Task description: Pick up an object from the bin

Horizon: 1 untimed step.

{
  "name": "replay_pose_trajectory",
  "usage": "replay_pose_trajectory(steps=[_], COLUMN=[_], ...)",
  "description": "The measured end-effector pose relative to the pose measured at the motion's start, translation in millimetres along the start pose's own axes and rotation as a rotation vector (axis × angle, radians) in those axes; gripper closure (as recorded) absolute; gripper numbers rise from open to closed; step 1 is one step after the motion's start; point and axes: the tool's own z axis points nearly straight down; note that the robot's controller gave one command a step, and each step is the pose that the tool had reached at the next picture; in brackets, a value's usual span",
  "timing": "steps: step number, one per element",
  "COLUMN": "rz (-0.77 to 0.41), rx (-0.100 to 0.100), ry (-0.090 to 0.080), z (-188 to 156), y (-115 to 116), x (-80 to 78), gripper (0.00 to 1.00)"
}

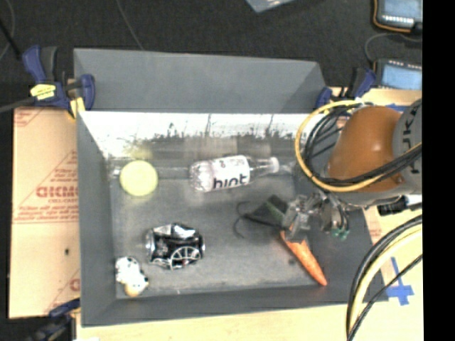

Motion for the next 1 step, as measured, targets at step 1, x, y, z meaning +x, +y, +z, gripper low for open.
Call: replay_pose_trajectory(steps=[1], rz=[-0.001], rx=[0.000], ry=[-0.005], z=[-11.0], y=[-0.1], x=[-1.5], gripper=[1.00])
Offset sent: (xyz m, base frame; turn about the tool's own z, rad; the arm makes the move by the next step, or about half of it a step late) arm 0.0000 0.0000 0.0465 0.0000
